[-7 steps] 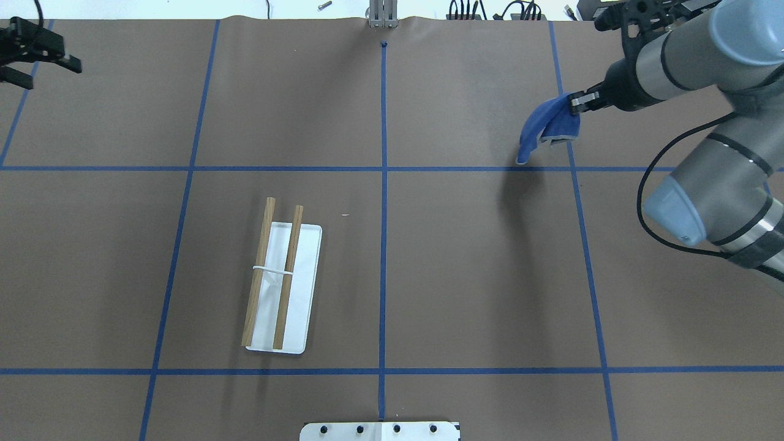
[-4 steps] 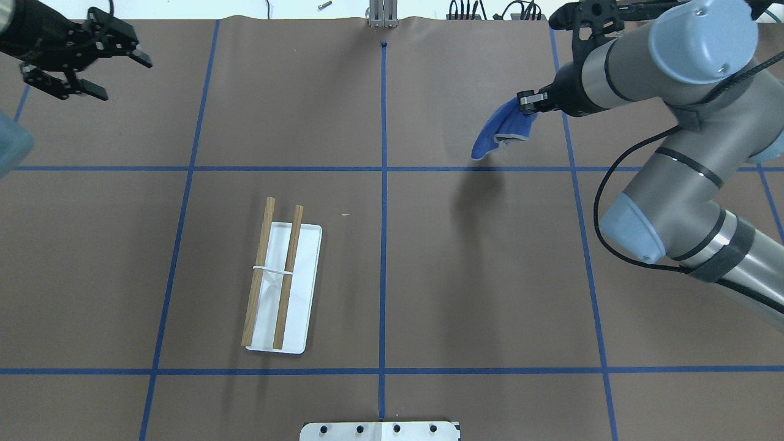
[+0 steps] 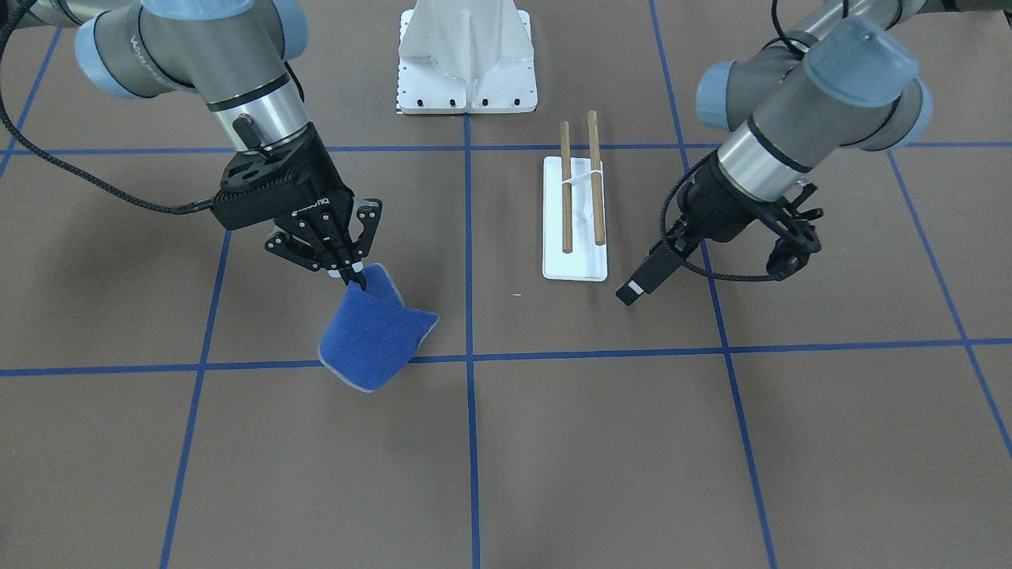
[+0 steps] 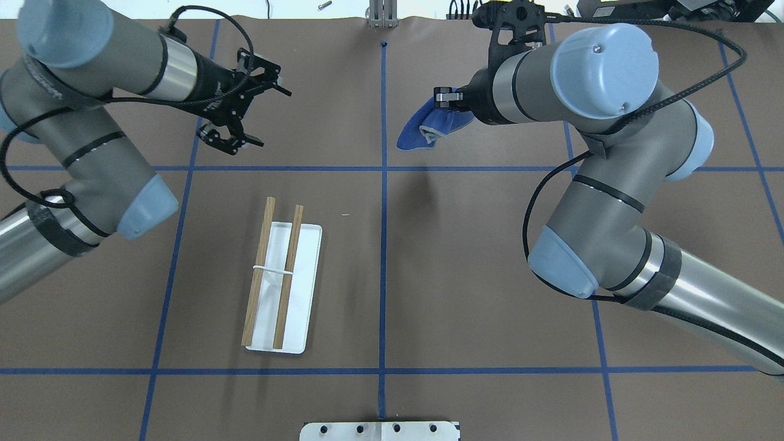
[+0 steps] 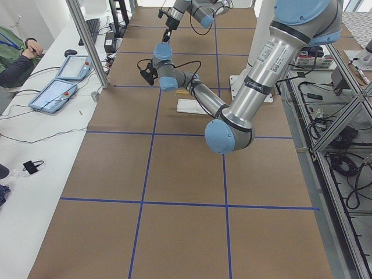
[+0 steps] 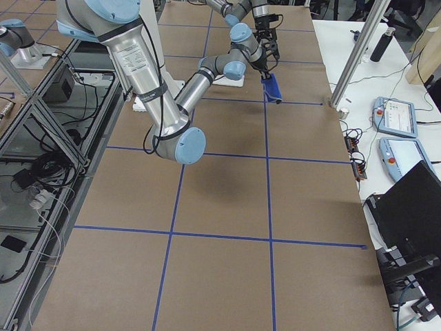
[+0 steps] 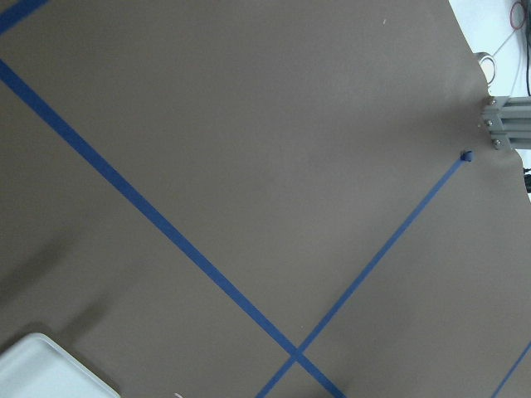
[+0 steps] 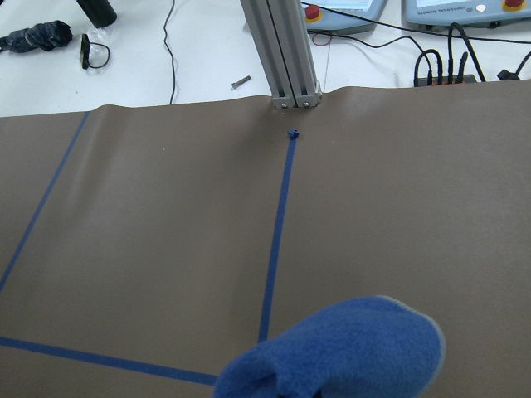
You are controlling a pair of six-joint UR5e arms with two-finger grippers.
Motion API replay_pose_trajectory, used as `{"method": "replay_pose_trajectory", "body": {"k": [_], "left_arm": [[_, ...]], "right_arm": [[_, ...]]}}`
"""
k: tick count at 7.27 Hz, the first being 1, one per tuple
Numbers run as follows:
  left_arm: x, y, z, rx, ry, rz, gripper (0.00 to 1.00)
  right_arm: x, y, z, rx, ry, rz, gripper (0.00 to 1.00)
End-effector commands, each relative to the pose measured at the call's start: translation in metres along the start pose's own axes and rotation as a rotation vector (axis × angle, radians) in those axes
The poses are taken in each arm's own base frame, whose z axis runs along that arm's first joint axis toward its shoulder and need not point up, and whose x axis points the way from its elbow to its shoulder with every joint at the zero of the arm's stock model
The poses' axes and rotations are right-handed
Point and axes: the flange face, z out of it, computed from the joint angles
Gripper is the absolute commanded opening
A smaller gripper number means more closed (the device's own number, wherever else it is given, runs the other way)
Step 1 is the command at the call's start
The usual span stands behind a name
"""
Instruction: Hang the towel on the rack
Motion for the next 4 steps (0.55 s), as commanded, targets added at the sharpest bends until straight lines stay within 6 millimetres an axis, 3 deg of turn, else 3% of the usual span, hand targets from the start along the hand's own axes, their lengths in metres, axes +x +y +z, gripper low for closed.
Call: {"method": "replay_pose_trajectory", "body": {"k": [1,4], "left_arm": [[0.004,0.037,0.027,0.004,0.074,-0.105,0.99],[0.014,0.042,0.031,-0.039,0.116,-0.227,0.99]], "right_arm": [[-0.031,0.011,0.000,0.039,-0.020,0.028,0.00],[-0.055,0.011,-0.006,0.042,-0.038,0.021,0.00]]}}
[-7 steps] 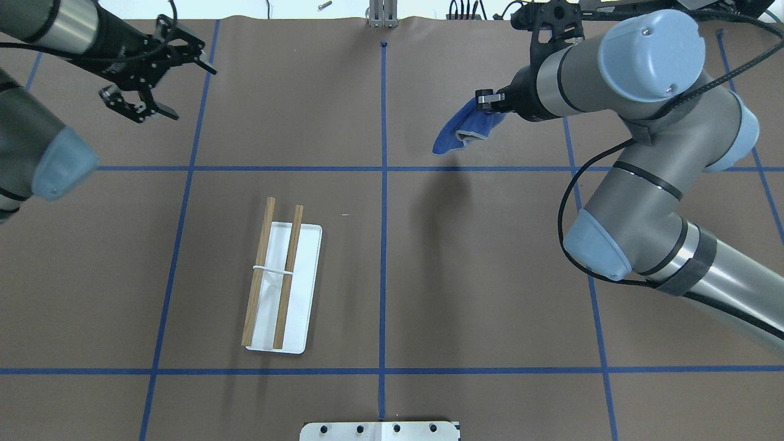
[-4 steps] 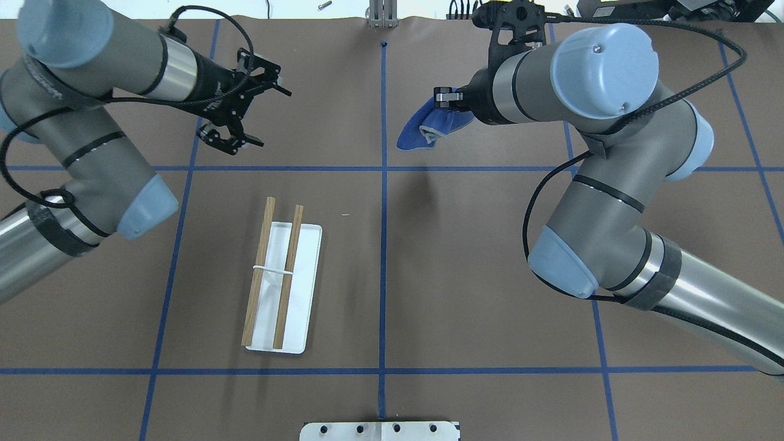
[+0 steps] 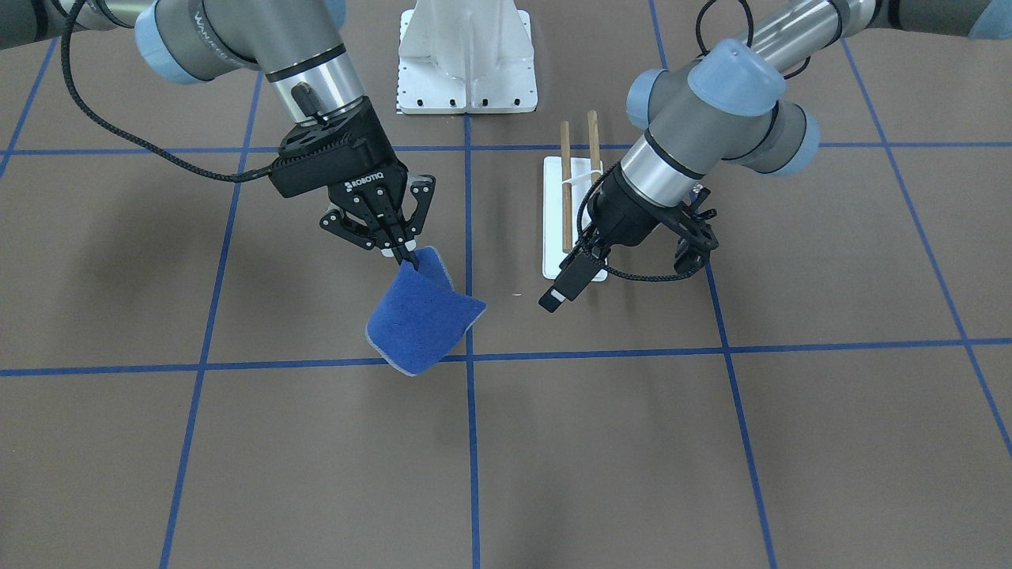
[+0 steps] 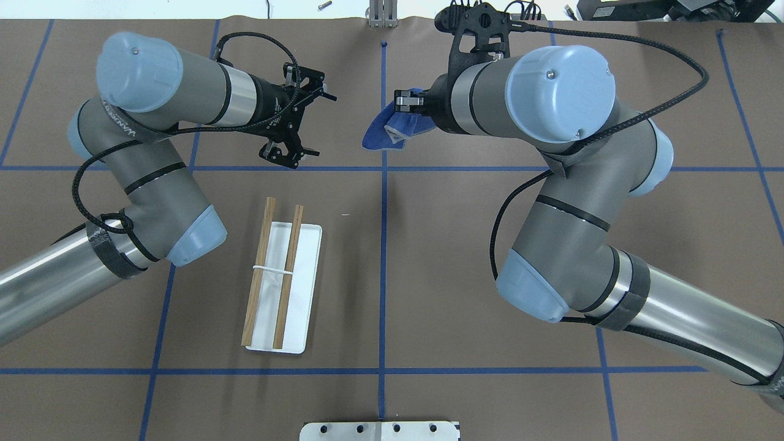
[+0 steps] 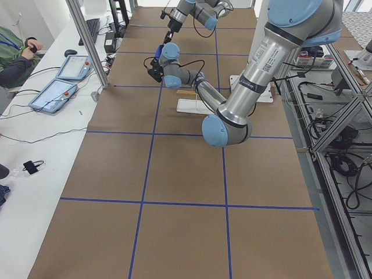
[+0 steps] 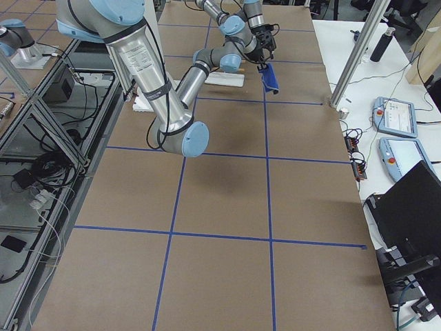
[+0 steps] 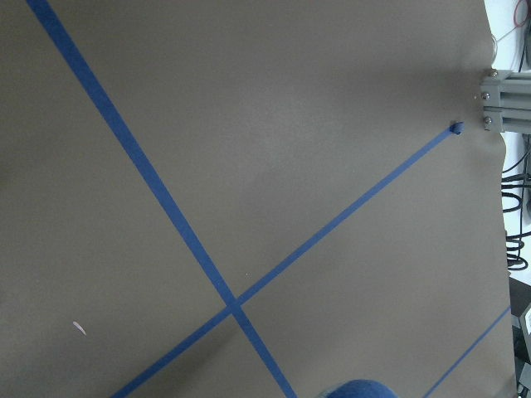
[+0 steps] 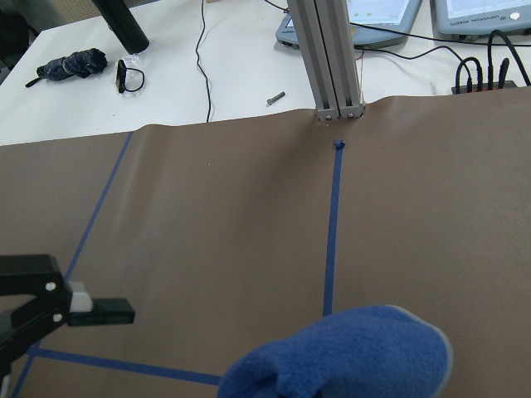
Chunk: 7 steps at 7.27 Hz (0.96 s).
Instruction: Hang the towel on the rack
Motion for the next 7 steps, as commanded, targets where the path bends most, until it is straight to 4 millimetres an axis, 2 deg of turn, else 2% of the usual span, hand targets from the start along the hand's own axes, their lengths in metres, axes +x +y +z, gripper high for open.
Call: {"method": "replay_pose_trajectory", "body": {"k": [1,3,6,7], "left_arm": [[0.002,0.002,0.010,-0.026,0.020,-0.047,0.99],[0.004,0.015,0.014,-0.038,0.026,-0.066,0.99],[-0.002,0.019,0.022,-0.055,0.052,-0.064,0.98],[-0.001,0.016,0.024,-0.042,0.068,-0.065,0.88]], "right_arm": [[-0.019,0.000,-0.003,-0.002,0.001,0.001,0.00],[-0.033,0.000,-0.007,0.008,-0.013,0.022,0.00],[-0.039,0.011,-0.004,0.012,-0.011,0.020,0.00],[-0.039,0.012,-0.005,0.011,-0.013,0.020,0.00]]}}
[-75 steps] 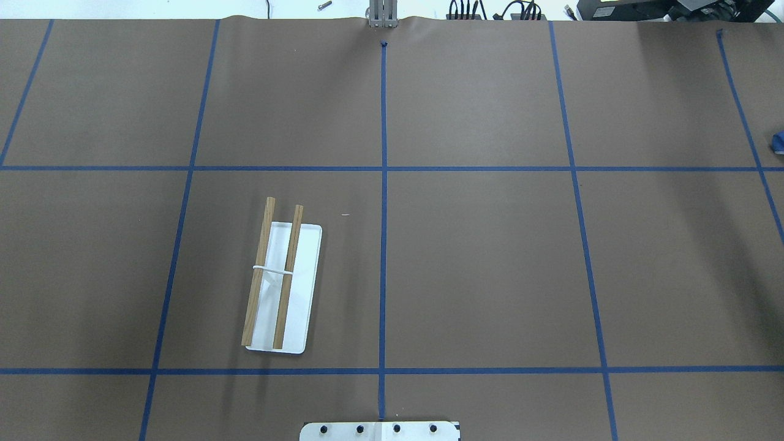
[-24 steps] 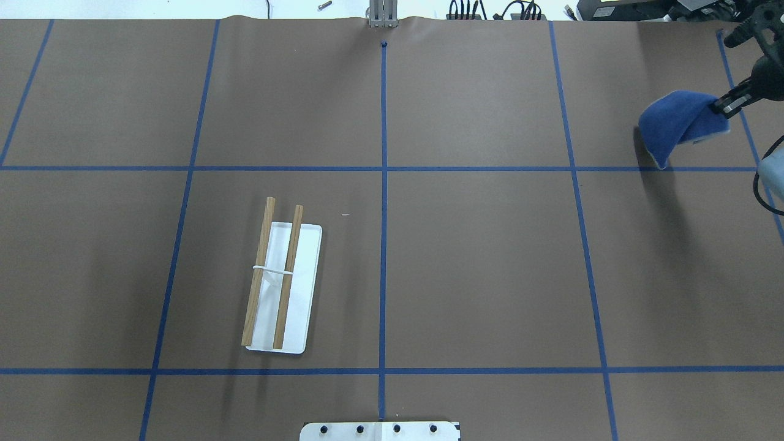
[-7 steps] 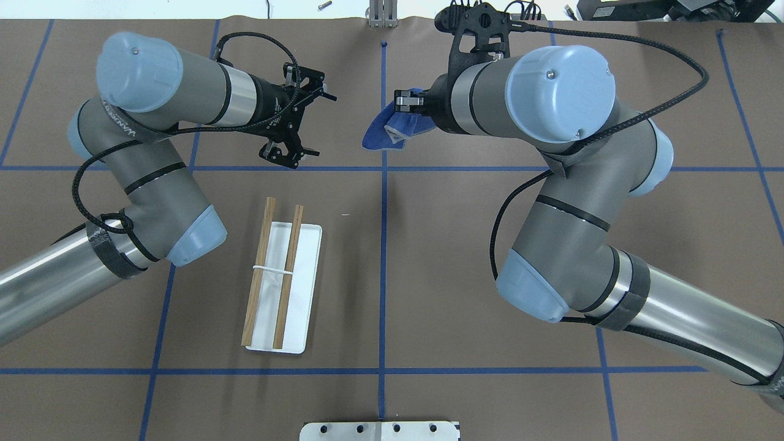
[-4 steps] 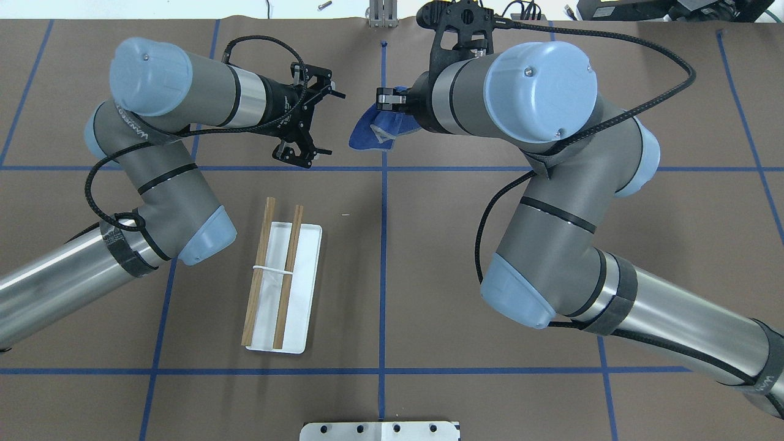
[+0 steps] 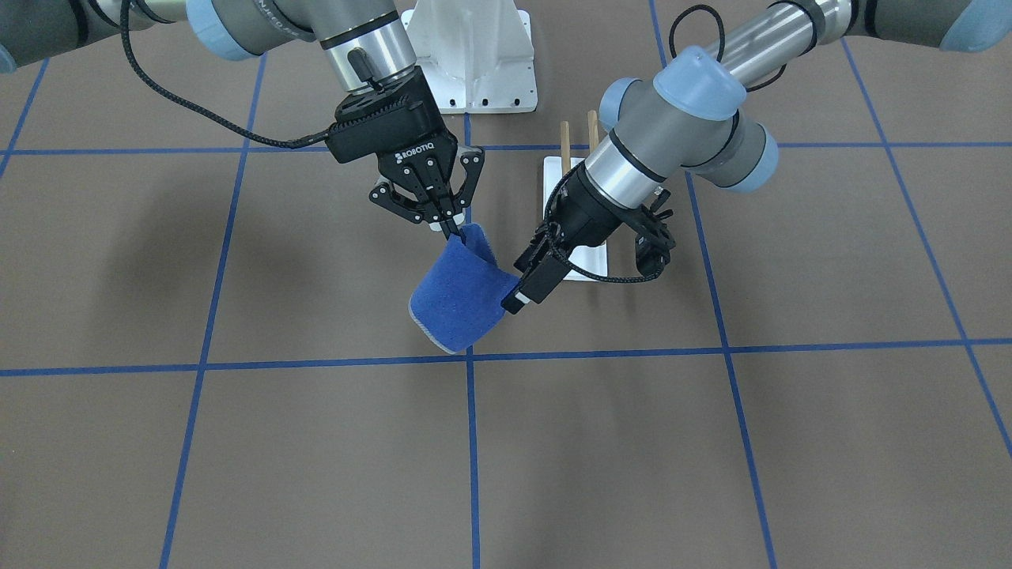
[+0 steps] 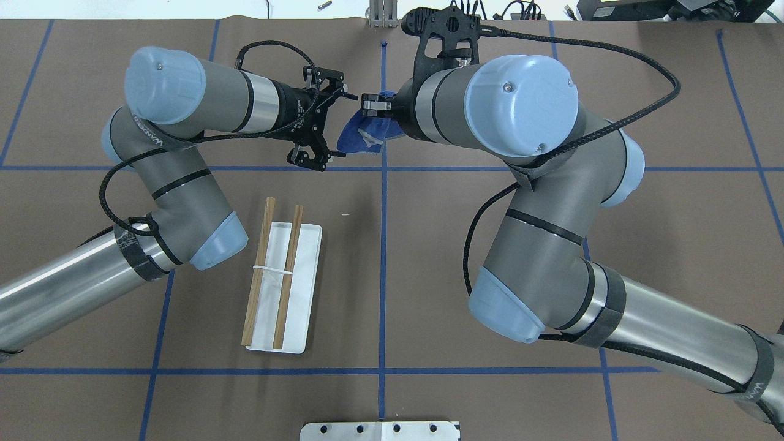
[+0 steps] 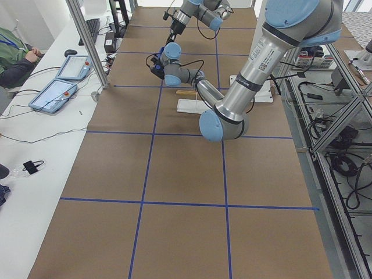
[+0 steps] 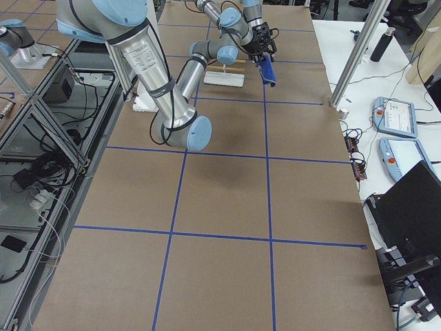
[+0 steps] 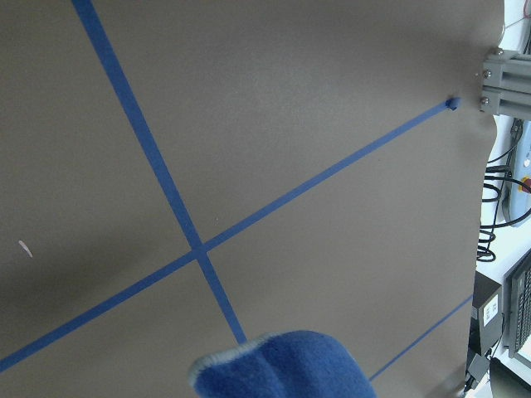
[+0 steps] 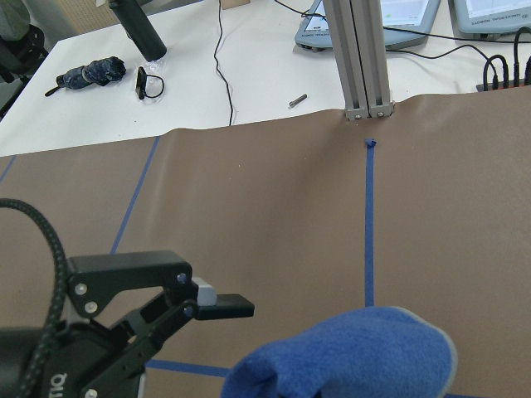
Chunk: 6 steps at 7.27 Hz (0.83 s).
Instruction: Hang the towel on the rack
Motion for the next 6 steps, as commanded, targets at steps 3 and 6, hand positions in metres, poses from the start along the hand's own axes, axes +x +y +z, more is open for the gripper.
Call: {"method": "replay_pose_trajectory", "body": {"k": [3,6], "left_arm": [[-0.004,-0.010,0.005,-0.019,0.044,0.017,0.25],[-0.002,-0.013,0.005,-0.005,0.079,0.019,0.07]], "right_arm": [[0.003,0.006,-0.009,-0.002,-0.012,-0.002,0.00],[0.008,0.014,-0.008,-0.015,-0.002,-0.005,0.00]]}}
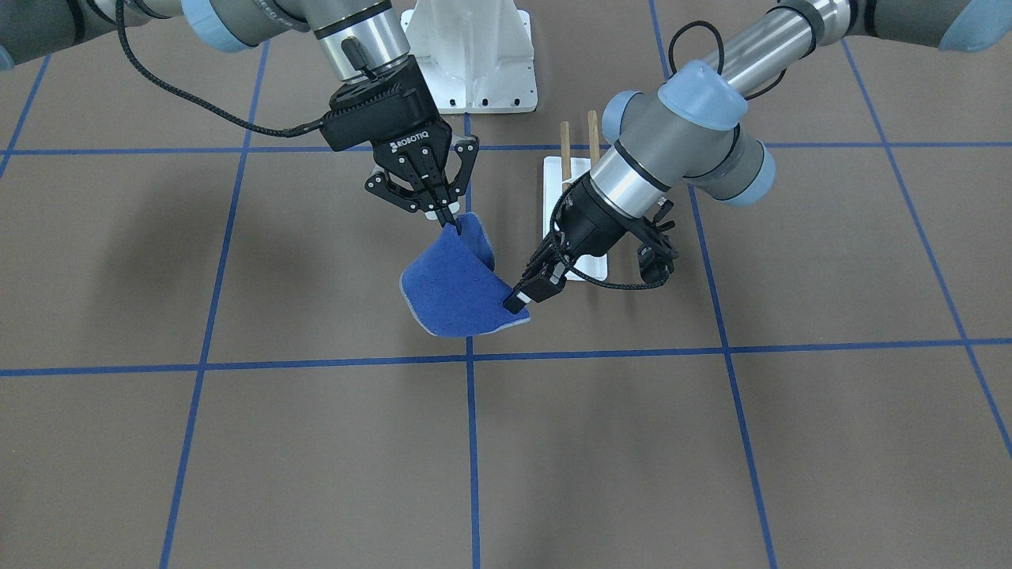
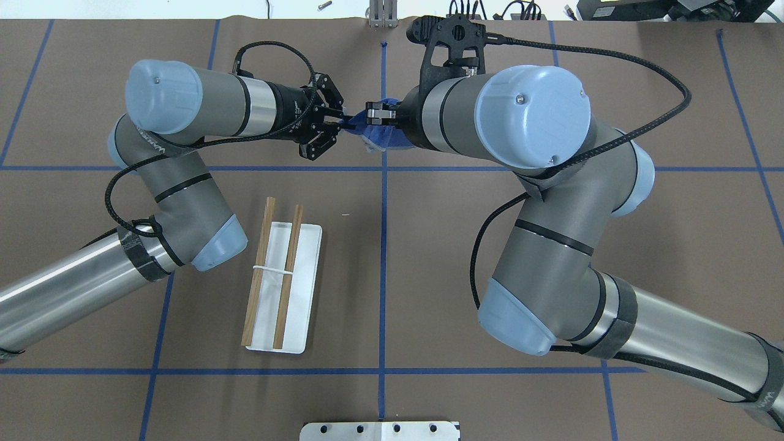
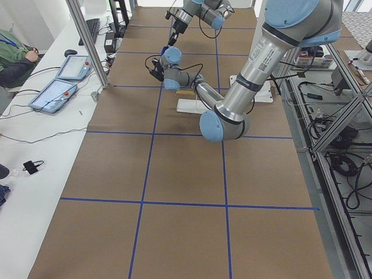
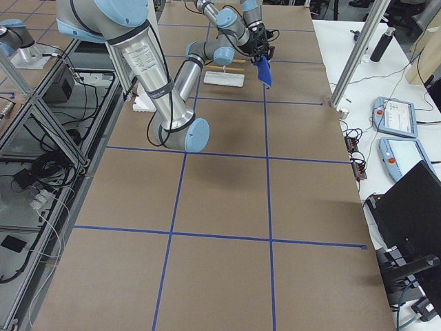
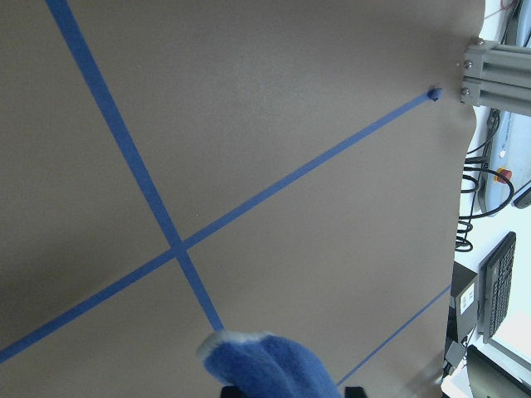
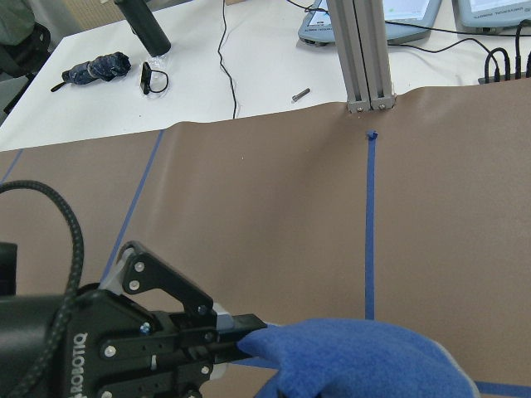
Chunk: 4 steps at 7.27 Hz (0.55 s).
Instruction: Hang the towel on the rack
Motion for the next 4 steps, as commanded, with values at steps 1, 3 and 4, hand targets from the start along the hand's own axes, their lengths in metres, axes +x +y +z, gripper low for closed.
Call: {"method": "replay_pose_trajectory", "body": {"k": [1,3,4], "left_arm": [[0.0011,0.0006,-0.0011,0.000,0.011,0.002,0.00],[0.0038,0.0056,-0.0038,-0.011,0.019,0.004,0.00],[0.0056,0.0094,-0.0063,-0.018,0.024,0.005,0.00]], "right_arm": [[0.0078,0.0067,0.0044,-0.012,0.014,-0.002,0.00],[0.0125,0.0126,0.0112,-0.040,0.072,-0.005,0.89],[0.0131,0.0137,0.0056,-0.054,0.083,-0.006,0.99]]}}
